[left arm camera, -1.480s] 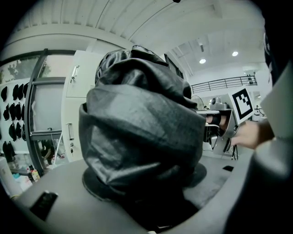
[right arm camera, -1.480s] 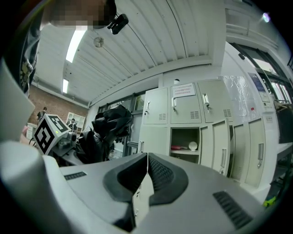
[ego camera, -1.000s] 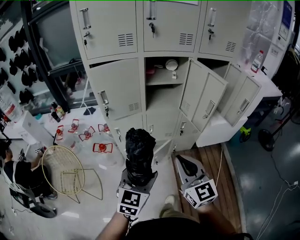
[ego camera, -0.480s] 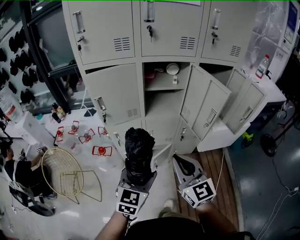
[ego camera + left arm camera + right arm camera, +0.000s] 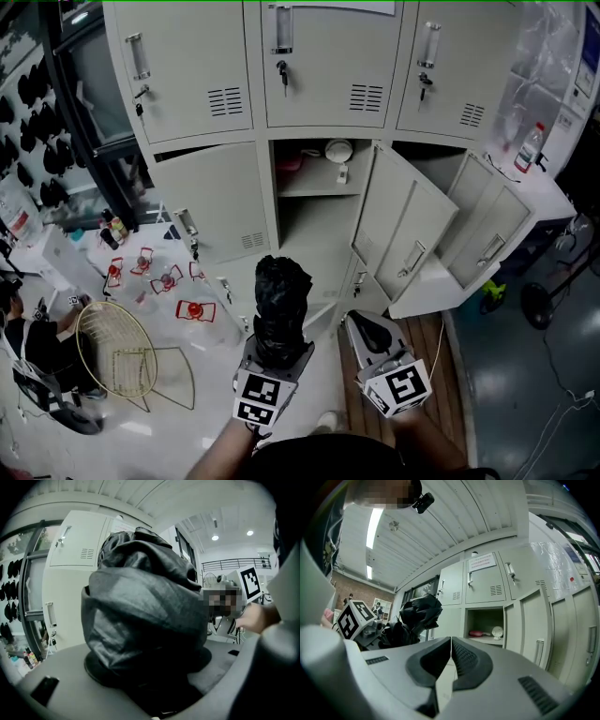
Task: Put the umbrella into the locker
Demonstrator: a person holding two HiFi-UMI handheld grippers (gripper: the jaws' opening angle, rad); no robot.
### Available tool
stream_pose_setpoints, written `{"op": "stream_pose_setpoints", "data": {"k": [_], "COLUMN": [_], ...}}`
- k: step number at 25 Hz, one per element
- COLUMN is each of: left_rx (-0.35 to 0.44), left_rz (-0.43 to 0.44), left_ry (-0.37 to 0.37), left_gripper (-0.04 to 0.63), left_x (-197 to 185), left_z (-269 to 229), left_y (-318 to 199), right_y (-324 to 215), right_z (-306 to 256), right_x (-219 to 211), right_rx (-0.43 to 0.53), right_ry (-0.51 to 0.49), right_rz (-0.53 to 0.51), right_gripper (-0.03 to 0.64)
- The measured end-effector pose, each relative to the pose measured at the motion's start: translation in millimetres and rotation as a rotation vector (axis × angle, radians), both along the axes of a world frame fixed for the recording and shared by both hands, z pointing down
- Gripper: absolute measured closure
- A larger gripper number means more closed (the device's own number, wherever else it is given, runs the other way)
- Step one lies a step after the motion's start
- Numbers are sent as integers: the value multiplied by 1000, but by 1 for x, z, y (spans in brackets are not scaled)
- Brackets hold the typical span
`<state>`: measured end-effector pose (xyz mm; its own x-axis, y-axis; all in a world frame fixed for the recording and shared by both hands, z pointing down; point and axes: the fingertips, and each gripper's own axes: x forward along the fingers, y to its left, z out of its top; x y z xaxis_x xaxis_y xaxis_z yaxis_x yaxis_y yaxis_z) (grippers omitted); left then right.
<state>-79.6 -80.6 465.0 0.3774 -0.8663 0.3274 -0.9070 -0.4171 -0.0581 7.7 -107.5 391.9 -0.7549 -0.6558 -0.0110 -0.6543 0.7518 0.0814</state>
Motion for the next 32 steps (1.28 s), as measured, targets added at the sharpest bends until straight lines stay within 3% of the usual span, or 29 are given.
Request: {"op": "stream_pose_setpoints", "data": {"k": [8,15,32], "left_rx": [22,-5,-77], "left_rz": [-20,-50,-47], "left_ry": [17,21,15], "left_gripper": [291,291,292], "left_x": [23,37,63], "left_z": [-4,11,32], "left_y": [-43,-63,-65], "right_y": [-45,-65,-65], "right_z": [-9,2,19], "right_x": [26,37,59], "right_rx": [25,14,-24], "right_ry": [0,9,-7], "right_rz": [-11,-46,-66], "right_gripper": [586,586,586]}}
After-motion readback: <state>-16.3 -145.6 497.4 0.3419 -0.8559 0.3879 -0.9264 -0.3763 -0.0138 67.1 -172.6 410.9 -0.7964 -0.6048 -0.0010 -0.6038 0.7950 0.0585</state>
